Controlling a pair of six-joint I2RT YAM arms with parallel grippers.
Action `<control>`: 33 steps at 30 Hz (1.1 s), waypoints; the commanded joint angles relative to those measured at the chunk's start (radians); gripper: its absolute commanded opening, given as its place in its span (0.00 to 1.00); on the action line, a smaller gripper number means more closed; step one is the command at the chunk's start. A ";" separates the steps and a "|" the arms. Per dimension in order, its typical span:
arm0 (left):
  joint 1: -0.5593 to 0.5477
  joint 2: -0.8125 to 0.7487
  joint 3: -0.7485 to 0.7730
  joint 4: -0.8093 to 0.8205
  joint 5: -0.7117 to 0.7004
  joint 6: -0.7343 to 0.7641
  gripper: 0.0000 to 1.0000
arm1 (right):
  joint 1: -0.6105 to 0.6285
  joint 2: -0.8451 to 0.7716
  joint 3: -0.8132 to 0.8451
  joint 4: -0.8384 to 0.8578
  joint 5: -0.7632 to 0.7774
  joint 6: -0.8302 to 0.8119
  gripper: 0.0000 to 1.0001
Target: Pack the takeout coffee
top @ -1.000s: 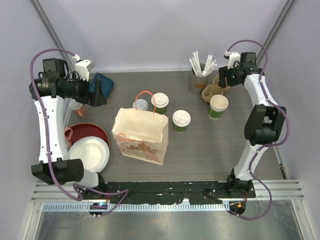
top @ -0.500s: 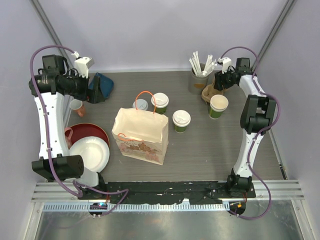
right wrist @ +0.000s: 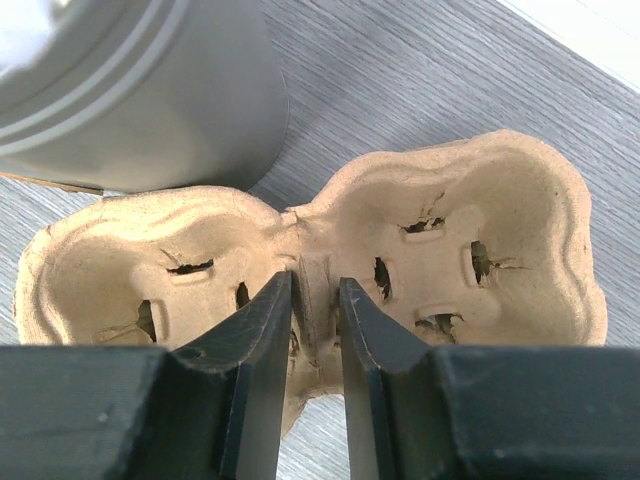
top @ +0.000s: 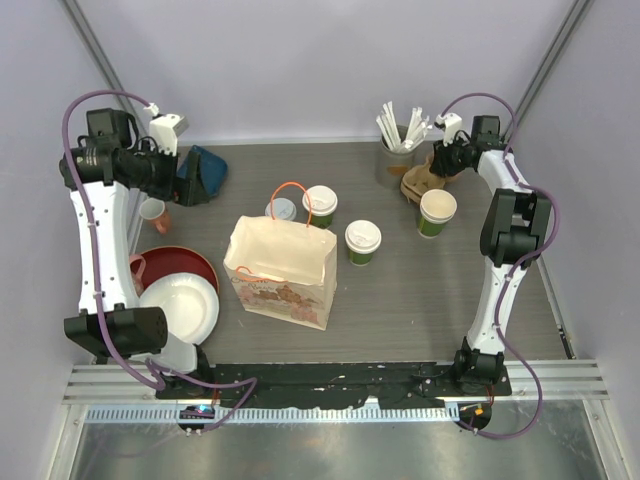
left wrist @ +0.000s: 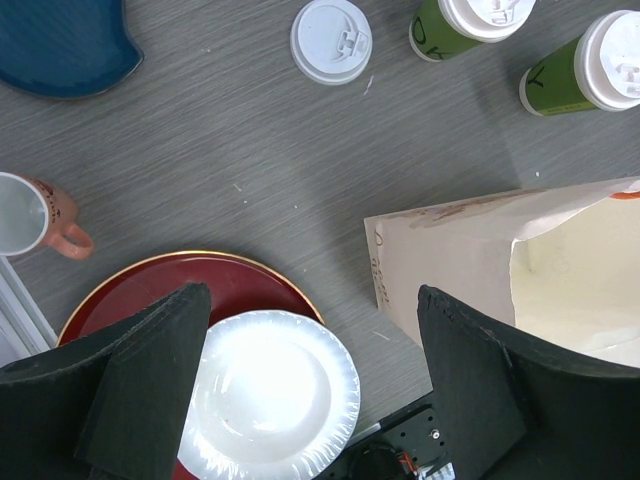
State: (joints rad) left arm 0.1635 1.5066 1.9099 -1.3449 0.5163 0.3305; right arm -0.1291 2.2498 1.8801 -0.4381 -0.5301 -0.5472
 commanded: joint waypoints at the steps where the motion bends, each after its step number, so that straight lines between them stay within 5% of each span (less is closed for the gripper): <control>1: -0.004 0.006 0.029 -0.063 0.008 0.012 0.89 | -0.003 -0.070 -0.004 0.056 -0.007 -0.005 0.19; 9: -0.004 0.012 0.031 -0.062 0.011 0.015 0.89 | -0.003 -0.101 0.005 0.059 0.036 0.030 0.04; 33: -0.004 0.003 0.035 -0.059 0.016 0.012 0.90 | -0.003 -0.168 0.036 0.035 0.134 0.108 0.01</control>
State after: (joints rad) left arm 0.1635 1.5223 1.9102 -1.3449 0.5167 0.3408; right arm -0.1291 2.1735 1.8694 -0.4263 -0.4332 -0.4709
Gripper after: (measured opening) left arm 0.897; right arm 0.152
